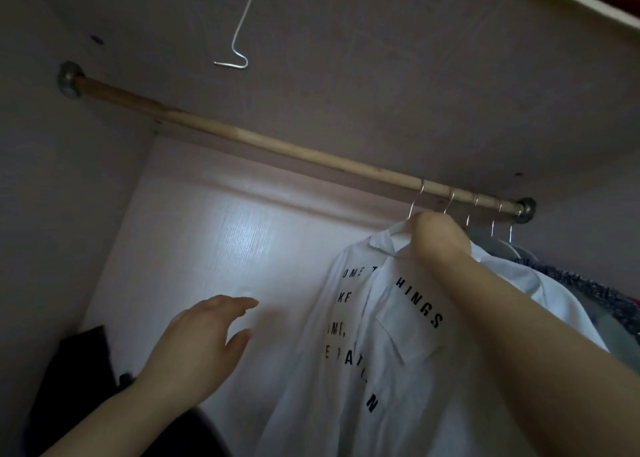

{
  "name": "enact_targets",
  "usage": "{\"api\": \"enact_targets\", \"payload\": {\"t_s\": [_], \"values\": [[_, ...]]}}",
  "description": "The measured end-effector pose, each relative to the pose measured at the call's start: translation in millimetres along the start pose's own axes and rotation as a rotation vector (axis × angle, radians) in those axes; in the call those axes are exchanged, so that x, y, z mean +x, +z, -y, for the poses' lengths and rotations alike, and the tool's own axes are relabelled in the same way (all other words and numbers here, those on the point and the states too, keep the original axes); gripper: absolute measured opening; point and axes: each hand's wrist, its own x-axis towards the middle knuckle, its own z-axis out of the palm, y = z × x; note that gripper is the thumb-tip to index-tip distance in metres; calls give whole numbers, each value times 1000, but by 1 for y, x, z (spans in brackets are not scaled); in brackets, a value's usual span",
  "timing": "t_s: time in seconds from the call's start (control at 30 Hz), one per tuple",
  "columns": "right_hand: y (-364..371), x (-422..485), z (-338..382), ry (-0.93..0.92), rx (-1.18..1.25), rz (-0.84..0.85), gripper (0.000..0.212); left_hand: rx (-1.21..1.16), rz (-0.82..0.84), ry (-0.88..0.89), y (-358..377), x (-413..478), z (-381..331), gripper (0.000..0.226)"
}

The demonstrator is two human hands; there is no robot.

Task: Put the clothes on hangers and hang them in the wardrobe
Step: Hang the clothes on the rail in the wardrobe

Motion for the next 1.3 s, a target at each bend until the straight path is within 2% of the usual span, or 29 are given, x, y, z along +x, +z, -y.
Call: {"api": "enact_targets", "payload": {"t_s": [0.23,0.37,0.53,0.67,0.8,0.9,1.03,1.3], "values": [[5,-7,8,18,-90,11,43,-29,43,-7,7,-12,1,41],[14,-36,9,-101,-271,-147,43,-67,64,-5,5,-21,0,41],[28,-94,17,-243,-297,-146,48,-135,105,-24,-3,-40,-3,42],[42,-165,23,-364,-202,-50,47,-166,184,-33,-6,-69,-8,42],[57,-243,14,-371,-111,110,48,-208,277,-33,-9,-105,-18,37],[72,-303,0,-336,-75,281,48,-184,349,8,-7,-141,-28,29],[85,-384,-22,-259,-22,505,54,-102,514,-47,-9,-200,-40,40],[63,-550,-59,-113,73,702,47,38,844,-95,-56,-339,-84,48]]}}
